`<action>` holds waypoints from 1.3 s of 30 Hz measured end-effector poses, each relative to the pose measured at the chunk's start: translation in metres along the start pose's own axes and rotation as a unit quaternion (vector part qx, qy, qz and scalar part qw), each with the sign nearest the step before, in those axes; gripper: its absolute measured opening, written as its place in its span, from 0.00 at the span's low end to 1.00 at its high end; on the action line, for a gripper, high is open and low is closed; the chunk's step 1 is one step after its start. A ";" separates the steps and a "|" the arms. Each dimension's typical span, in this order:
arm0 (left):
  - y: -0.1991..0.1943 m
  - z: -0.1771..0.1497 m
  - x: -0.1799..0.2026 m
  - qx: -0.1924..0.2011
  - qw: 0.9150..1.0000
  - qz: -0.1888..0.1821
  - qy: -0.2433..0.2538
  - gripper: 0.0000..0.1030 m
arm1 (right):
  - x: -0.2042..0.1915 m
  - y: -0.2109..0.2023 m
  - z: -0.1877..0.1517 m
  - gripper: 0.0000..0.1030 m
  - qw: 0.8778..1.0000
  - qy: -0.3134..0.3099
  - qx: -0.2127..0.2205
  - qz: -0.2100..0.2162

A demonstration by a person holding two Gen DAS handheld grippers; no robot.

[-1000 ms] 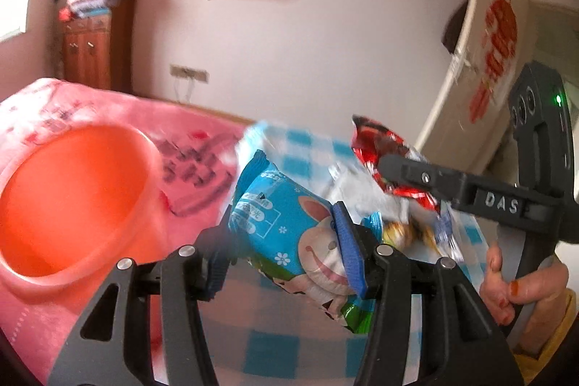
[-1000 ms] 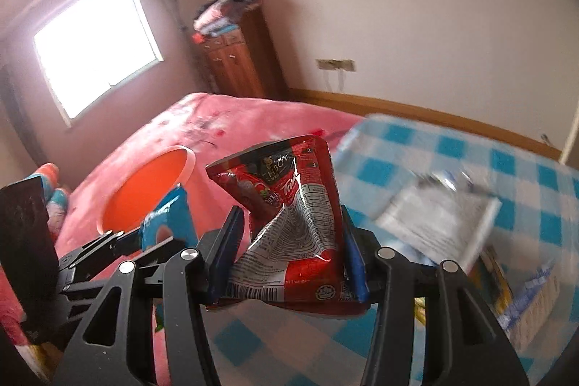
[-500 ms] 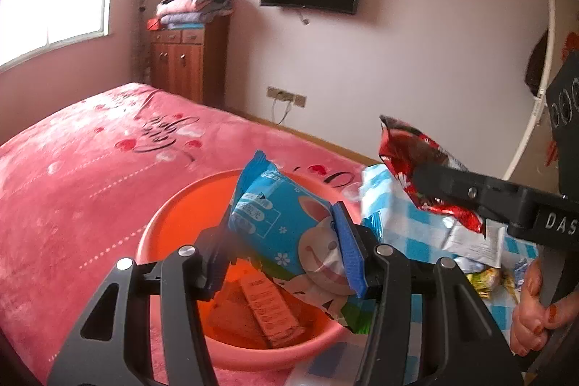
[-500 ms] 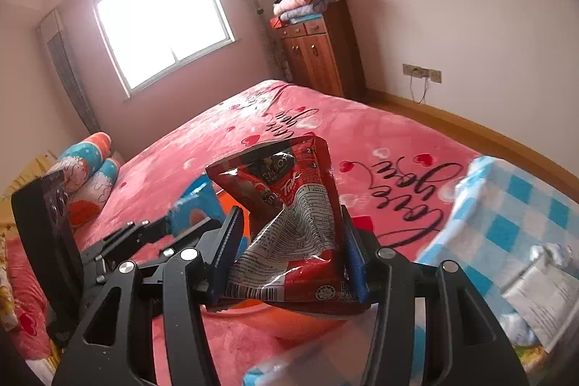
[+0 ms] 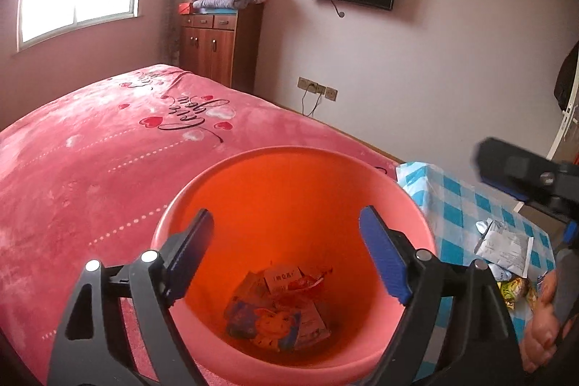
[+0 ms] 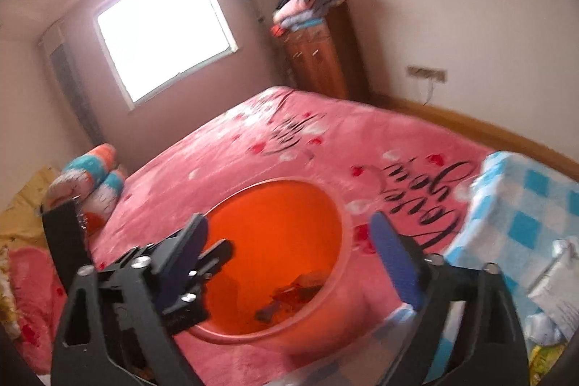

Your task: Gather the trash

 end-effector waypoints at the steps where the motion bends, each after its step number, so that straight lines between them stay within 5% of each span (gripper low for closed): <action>1: -0.001 0.001 0.002 0.006 1.000 0.000 0.000 0.85 | 0.004 -0.007 -0.001 0.89 1.000 0.000 0.010 -0.005; 11: -0.031 0.010 0.037 0.077 0.996 -0.009 0.035 0.85 | 0.062 -0.072 -0.027 0.90 0.993 0.020 0.098 -0.070; 18: -0.048 0.006 0.087 0.109 0.988 -0.088 0.063 0.85 | 0.099 -0.118 -0.050 0.95 0.981 0.024 0.158 -0.114; 39: -0.056 -0.040 0.210 0.081 0.974 -0.146 0.154 0.85 | 0.206 -0.218 -0.104 0.95 0.950 0.138 0.219 -0.174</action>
Point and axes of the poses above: each gripper's, at about its wrist camera, not at the fingertips, and y roughly the way its jaws point, x to its right, z to its top, the point moved 6 cm from there along y, roughly the way its jaws point, and after that the axes turned 8 degrees about y, right-handed, at the moved point
